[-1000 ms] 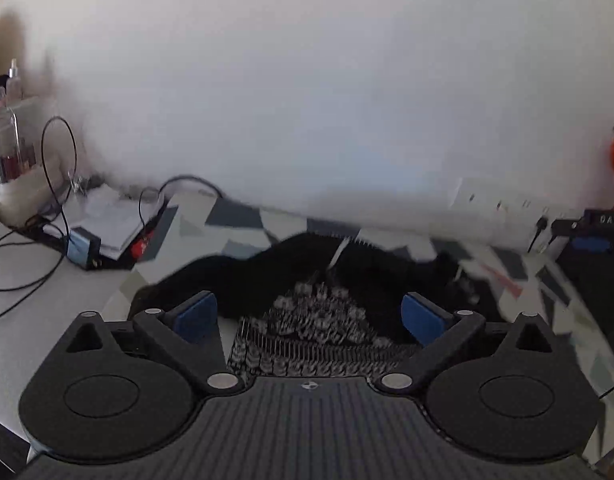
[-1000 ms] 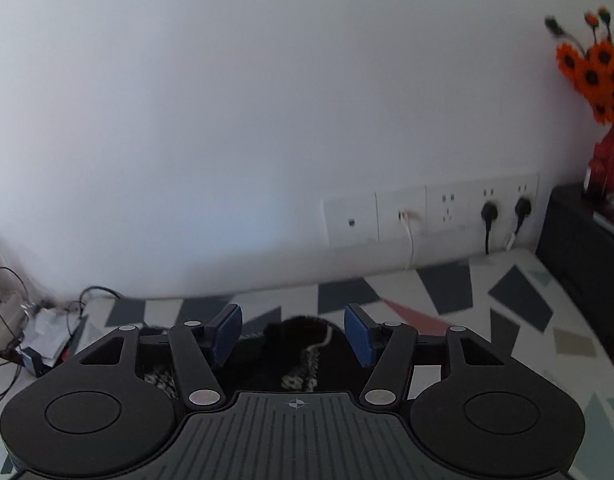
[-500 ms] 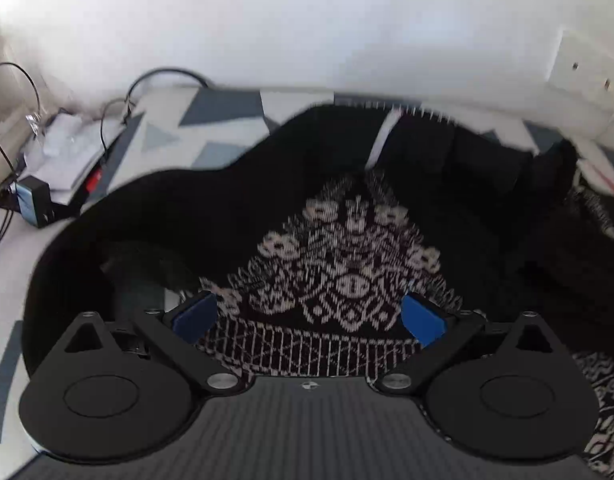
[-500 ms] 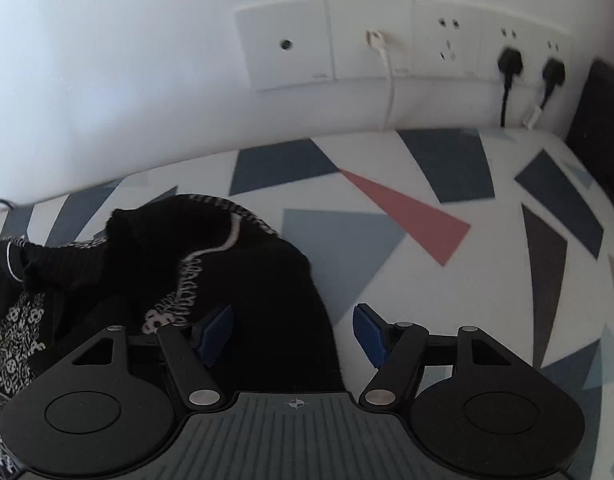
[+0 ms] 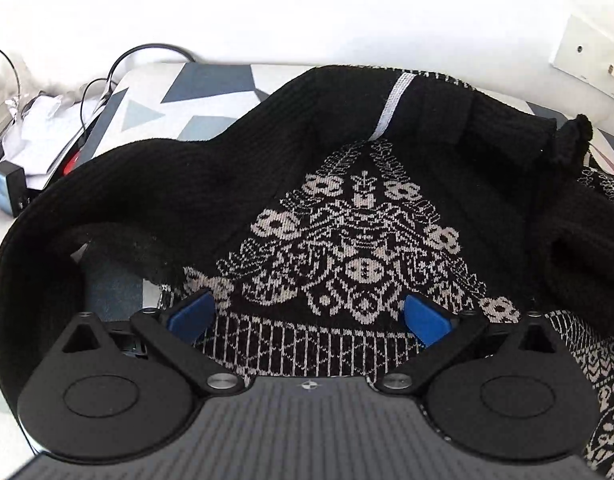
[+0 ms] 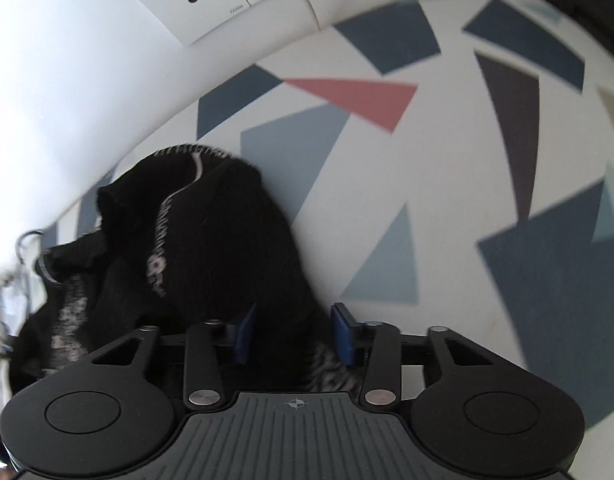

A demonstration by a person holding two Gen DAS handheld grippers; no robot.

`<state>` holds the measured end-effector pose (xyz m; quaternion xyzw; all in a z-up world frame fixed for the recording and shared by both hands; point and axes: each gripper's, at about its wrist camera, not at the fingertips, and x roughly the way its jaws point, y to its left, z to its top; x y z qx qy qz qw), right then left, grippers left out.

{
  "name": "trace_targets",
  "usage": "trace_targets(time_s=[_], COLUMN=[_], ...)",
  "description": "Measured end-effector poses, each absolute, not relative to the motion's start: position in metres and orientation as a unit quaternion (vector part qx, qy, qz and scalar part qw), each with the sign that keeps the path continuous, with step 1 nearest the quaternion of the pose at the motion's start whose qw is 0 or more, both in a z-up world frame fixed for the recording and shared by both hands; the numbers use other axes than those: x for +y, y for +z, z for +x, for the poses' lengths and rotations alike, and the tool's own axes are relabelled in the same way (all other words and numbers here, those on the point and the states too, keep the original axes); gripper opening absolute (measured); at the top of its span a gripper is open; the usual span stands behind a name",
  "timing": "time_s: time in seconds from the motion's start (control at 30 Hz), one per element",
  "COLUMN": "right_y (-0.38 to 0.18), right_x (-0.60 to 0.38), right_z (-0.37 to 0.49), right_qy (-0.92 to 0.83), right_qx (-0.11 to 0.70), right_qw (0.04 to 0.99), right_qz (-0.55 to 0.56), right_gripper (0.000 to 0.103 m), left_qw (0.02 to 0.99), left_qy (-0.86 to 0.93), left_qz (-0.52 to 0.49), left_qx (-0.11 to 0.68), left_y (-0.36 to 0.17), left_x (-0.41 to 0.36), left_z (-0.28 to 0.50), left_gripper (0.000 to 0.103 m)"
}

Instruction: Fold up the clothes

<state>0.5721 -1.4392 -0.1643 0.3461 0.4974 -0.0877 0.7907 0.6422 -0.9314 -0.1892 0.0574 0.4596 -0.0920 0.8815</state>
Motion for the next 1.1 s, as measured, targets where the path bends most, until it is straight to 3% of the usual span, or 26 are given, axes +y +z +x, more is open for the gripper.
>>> trace_targets(time_s=[0.1, 0.4, 0.57, 0.7, 0.9, 1.1], right_y=[-0.161, -0.116, -0.142, -0.160, -0.128, -0.144], right_x=[-1.435, -1.432, -1.445, -1.453, -1.427, -1.382], right_z=[0.579, 0.636, 0.676, 0.687, 0.689, 0.723], right_qy=[-0.082, -0.188, -0.202, -0.205, -0.108, 0.019], right_qx=[0.497, 0.392, 0.420, 0.459, 0.389, 0.423], right_qw=[0.798, 0.898, 0.885, 0.864, 0.914, 0.905], right_qz=[0.331, 0.062, 0.001, 0.017, 0.041, 0.044], right_gripper=[0.010, 0.007, 0.007, 0.011, 0.033, 0.038], left_qw=[0.882, 0.877, 0.876, 0.874, 0.888, 0.874], left_qy=[-0.099, -0.111, -0.110, -0.124, -0.162, -0.220], left_qz=[0.060, 0.064, 0.064, 0.067, 0.060, 0.061], left_qx=[0.456, 0.463, 0.465, 0.465, 0.427, 0.430], left_y=[-0.189, -0.188, -0.186, -0.182, -0.171, -0.174], left_x=[-0.931, -0.930, -0.934, -0.942, -0.965, -0.996], left_z=[0.642, 0.648, 0.656, 0.673, 0.707, 0.742], left_gripper=[0.103, 0.103, 0.103, 0.103, 0.102, 0.097])
